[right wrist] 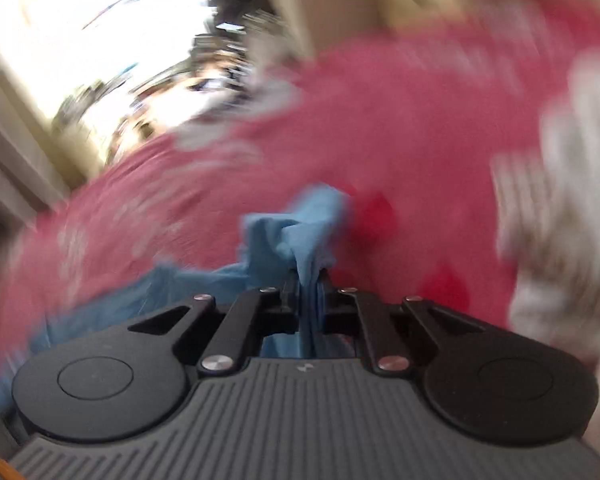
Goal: Fold clothes
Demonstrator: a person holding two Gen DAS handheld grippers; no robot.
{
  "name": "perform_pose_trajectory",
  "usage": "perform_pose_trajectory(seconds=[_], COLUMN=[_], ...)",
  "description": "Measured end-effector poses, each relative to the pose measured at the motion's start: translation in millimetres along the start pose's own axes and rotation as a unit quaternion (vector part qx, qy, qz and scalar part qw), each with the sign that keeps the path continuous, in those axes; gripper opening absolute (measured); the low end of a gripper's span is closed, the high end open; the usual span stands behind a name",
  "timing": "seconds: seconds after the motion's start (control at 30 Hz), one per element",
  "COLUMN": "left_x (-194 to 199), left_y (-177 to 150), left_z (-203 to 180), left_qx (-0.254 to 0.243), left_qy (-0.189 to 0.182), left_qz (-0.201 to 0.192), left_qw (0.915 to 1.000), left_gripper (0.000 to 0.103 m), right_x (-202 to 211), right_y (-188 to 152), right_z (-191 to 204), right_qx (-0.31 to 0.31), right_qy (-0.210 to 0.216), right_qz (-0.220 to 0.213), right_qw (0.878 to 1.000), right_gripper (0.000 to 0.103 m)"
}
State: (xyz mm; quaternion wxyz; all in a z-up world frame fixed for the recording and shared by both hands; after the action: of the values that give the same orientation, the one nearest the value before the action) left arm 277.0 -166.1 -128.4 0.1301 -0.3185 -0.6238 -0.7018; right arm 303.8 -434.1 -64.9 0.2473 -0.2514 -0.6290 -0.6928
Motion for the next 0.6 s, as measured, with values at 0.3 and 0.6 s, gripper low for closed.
perform_pose_trajectory(seconds=[0.3,0.6], left_x=[-1.7,-3.2], left_y=[2.6,2.0], left_z=[1.8,1.6], left_qx=[0.005,0.01], left_qy=[-0.004,-0.008], left_qz=[-0.001,-0.002], left_qw=[1.0,0.9999], left_gripper=[0.075,0.076], right_x=[18.3,28.8], right_y=[-104.6,-36.8], right_z=[151.3,67.8], right_qx=[0.492,0.107], right_qy=[0.007,0.067], right_qz=[0.021,0.035], right_qw=[0.87,0.991], right_gripper=[0.03,0.043])
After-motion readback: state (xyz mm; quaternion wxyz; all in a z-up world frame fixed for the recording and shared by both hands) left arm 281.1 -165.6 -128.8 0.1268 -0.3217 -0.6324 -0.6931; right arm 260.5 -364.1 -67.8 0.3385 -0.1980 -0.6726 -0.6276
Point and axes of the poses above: each gripper's, at about its wrist camera, not at the fingertips, and x roughly against the way its jaws point, z to its left, y to its top, the point moved 1 cm from there along -x, roughly the way its jaws point, and after that the axes turned 1 degree about x, right-handed, at the moved point
